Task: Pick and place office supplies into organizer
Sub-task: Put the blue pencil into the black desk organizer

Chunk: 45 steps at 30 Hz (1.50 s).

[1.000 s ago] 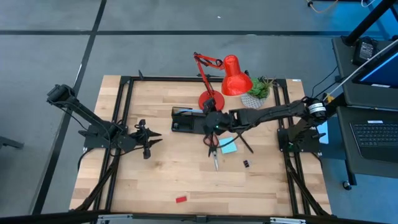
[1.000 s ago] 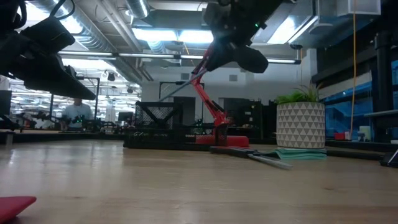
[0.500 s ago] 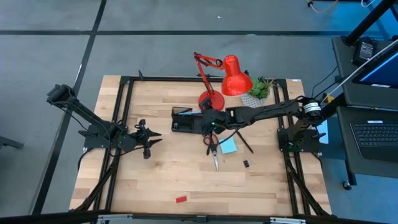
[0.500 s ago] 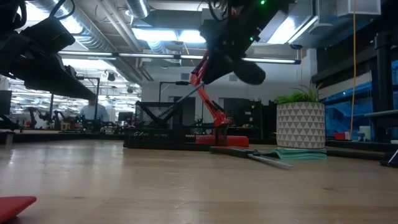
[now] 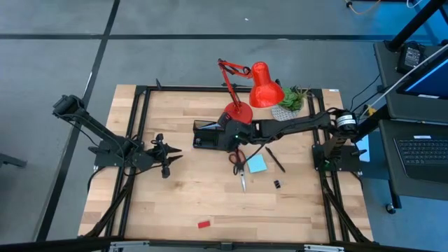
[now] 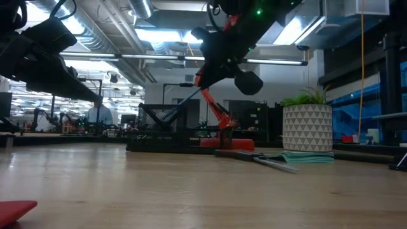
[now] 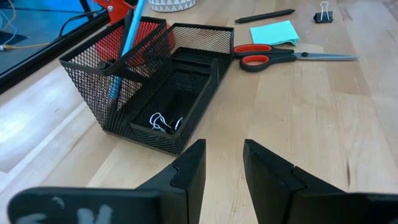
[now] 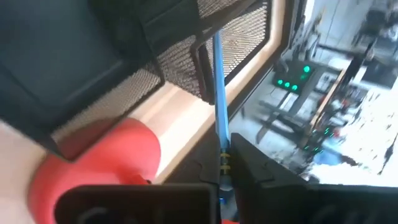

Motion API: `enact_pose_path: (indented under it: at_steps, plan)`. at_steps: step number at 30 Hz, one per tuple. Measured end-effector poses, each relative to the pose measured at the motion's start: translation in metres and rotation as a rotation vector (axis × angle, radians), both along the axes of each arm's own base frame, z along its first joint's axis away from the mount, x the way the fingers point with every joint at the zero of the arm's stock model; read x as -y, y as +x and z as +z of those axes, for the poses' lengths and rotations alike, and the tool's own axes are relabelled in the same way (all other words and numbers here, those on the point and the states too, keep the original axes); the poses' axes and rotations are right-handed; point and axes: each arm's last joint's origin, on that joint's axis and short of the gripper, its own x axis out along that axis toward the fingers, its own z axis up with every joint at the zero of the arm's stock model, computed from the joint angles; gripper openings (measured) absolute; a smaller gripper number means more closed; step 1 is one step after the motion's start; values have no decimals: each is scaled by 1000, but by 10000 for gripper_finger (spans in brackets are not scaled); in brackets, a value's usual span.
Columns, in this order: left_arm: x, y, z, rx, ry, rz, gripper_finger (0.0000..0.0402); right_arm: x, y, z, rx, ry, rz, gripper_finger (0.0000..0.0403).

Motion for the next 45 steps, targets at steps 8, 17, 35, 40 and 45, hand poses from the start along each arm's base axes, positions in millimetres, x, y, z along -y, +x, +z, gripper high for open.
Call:
enact_pose_path:
  at_steps: [8, 17, 35, 40, 45]
  plan:
    - [0, 0, 0, -12, 27, -18, 102, 12, 1, -3, -71, -61, 67, 20]
    - [0, -1, -1, -24, 34, -20, 102, 17, 6, -9, -100, -72, 189, 28]
    - [-1, -1, -1, -55, 154, -36, 102, 19, 9, -13, -45, -13, 128, 30]
    - [-1, -1, -1, -55, 154, -36, 102, 19, 9, -13, -43, -10, 125, 36]
    - [-1, -1, -1, -55, 154, -36, 102, 19, 10, -12, -23, 4, 110, 76]
